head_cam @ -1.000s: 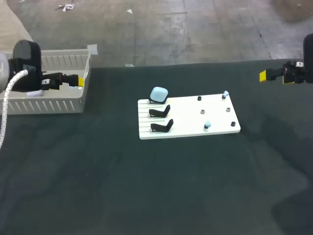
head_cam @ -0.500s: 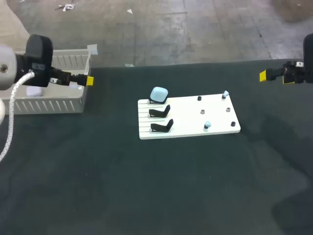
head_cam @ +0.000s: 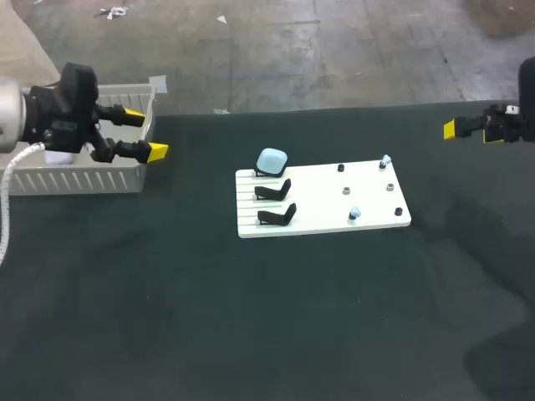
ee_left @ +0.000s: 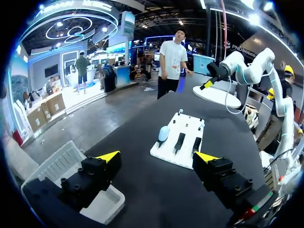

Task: Pick up each earbud case from the left stands, insert the matching earbuds, close the lid, and place the case in the box.

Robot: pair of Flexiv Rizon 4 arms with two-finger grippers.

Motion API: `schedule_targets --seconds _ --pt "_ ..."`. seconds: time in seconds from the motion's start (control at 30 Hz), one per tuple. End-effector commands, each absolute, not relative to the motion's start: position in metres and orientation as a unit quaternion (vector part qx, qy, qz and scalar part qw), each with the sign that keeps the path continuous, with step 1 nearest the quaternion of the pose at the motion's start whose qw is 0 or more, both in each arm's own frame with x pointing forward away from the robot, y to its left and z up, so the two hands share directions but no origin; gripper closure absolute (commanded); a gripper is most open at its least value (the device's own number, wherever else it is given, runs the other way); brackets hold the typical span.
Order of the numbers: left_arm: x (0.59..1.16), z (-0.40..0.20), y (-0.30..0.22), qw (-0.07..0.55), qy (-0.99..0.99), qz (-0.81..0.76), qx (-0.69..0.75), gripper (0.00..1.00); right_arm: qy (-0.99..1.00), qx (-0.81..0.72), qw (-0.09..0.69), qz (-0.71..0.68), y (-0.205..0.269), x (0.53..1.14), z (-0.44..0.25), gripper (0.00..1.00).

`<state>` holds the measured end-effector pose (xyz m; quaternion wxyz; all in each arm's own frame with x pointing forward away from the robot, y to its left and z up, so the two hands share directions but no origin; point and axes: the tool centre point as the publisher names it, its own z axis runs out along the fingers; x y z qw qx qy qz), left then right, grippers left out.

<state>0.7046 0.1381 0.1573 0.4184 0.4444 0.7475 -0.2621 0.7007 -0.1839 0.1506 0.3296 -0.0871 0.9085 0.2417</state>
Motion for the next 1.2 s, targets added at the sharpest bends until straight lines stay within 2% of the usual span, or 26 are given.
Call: schedule_targets --seconds 0.03,0.47,1.2 --pt "0.709 0.154 0.142 0.458 0.643 -0.352 0.504 0.0 0.908 -0.088 0.33 0.243 -0.184 0.701 0.15 0.0" --pt "0.709 0.154 0.142 0.458 0.643 -0.352 0.504 0.0 0.908 -0.088 0.33 0.243 -0.184 0.701 0.15 0.0" --pt "0.736 0.098 0.059 0.424 0.643 -0.351 0.532 0.0 0.908 -0.088 0.33 0.243 -0.184 0.701 0.15 0.0"
